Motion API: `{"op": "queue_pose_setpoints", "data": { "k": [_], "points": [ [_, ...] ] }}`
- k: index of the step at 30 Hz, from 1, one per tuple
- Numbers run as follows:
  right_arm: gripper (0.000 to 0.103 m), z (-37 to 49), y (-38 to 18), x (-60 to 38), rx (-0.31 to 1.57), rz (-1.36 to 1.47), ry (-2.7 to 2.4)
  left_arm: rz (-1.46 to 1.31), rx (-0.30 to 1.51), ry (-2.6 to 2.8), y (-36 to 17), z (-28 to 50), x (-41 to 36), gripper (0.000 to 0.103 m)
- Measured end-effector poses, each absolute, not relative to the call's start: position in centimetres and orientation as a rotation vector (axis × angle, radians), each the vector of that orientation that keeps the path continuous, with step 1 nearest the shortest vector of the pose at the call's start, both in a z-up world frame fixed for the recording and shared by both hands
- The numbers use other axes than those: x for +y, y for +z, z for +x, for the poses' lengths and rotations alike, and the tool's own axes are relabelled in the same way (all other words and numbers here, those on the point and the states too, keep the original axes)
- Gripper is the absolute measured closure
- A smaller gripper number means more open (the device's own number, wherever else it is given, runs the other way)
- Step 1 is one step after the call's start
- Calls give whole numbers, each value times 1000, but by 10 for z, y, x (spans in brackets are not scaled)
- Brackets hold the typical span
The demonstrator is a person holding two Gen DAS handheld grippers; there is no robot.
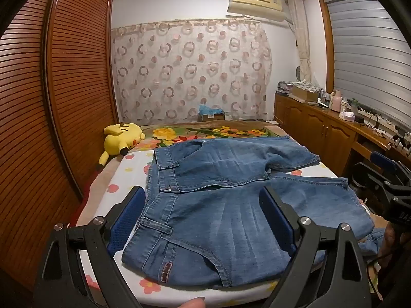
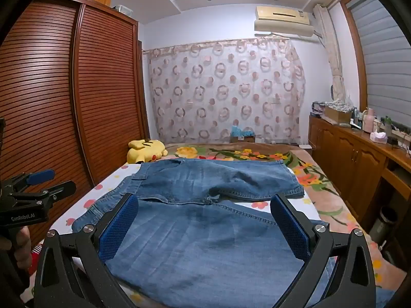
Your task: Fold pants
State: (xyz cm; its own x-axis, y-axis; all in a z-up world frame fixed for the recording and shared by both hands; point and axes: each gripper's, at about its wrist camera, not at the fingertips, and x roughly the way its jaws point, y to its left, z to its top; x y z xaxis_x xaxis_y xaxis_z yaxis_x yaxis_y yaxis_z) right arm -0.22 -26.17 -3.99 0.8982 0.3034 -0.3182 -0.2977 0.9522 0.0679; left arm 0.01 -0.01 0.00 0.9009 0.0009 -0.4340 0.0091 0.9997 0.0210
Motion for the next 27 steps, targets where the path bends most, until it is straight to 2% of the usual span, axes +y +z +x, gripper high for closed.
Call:
{"op": "queue_pose_setpoints", "data": {
  "k": [27],
  "points": [
    [1,-4,-38,-263,325,15,309,23,442,-4,0,0,0,12]
  ]
}}
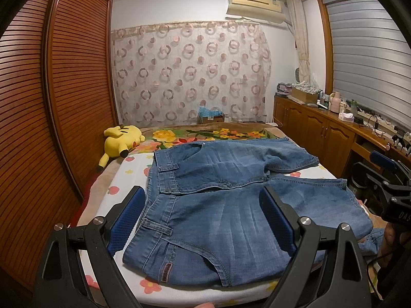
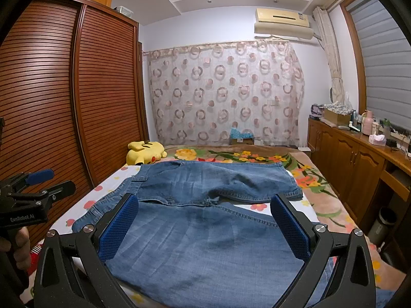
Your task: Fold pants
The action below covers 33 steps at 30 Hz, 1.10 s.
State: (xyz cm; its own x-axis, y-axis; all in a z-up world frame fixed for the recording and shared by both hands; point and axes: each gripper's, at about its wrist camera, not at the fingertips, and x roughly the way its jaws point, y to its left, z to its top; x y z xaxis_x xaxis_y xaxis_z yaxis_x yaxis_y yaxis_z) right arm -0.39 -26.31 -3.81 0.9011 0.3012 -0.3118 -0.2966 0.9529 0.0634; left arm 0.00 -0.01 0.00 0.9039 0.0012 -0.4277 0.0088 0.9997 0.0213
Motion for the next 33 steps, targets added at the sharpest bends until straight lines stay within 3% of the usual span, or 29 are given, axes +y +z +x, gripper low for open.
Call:
{"op": "queue_pose_setpoints", "data": {
  "k": [33],
  "points": [
    [1,-7,-38,-261,319,12,307,23,429,-6,5,1,0,12]
  ]
}}
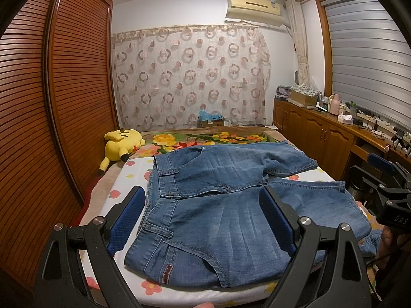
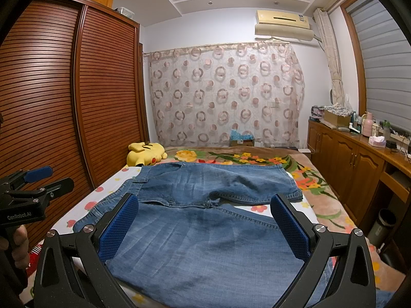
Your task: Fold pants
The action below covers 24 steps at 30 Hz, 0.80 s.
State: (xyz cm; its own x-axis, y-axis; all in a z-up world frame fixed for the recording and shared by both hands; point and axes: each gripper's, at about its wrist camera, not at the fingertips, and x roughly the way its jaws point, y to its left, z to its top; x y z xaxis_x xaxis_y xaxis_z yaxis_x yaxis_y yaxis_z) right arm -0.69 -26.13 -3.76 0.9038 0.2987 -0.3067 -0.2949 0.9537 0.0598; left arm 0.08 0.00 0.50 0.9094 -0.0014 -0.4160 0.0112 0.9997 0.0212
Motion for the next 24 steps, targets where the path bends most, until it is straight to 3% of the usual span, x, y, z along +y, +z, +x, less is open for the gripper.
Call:
{"op": "queue_pose_setpoints", "data": {
  "k": [24],
  "points": [
    [1,-8,-35,-261,319,12,309,25,423,-5,5,0,0,12]
  ]
}}
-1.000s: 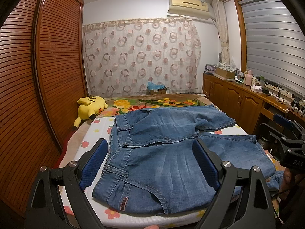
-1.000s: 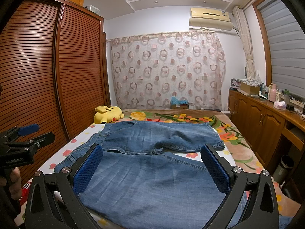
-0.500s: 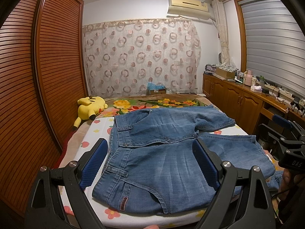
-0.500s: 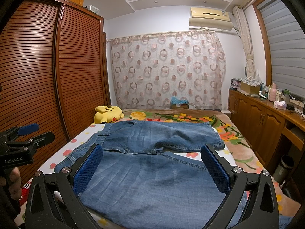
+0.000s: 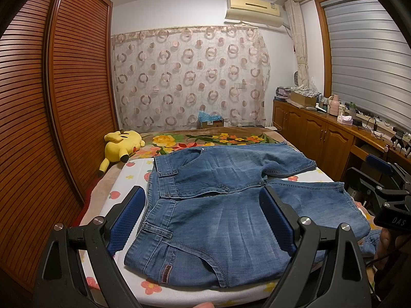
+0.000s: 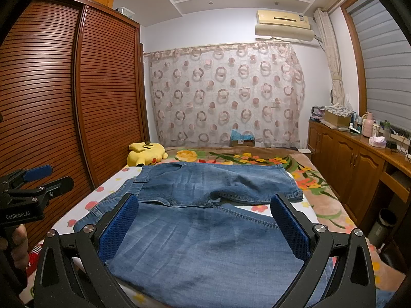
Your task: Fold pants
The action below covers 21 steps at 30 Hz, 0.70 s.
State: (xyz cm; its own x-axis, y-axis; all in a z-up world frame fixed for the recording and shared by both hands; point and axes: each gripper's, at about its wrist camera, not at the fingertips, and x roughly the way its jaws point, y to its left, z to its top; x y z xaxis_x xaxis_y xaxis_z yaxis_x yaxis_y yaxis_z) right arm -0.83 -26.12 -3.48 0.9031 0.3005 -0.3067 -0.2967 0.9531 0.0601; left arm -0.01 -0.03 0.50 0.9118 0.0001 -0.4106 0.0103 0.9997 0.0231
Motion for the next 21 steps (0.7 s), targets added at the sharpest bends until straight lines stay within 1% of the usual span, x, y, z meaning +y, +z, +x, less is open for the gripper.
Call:
{"op": "queue_pose_setpoints", "data": {
  "k": [8,10,18,21],
  "points": [
    [1,-9,-35,-261,320,12,309,24,423,-7,5,0,0,12],
    [1,-9,-35,-260,322,12,308,19,435,-10,22,-4,-2,12],
    [1,0,-44,-263,363,-6,301,10,480,-22,20,3,0,12],
    [1,4,-45,-265,378,-15,295,4,500,-30,10,8,4,12]
  ]
}}
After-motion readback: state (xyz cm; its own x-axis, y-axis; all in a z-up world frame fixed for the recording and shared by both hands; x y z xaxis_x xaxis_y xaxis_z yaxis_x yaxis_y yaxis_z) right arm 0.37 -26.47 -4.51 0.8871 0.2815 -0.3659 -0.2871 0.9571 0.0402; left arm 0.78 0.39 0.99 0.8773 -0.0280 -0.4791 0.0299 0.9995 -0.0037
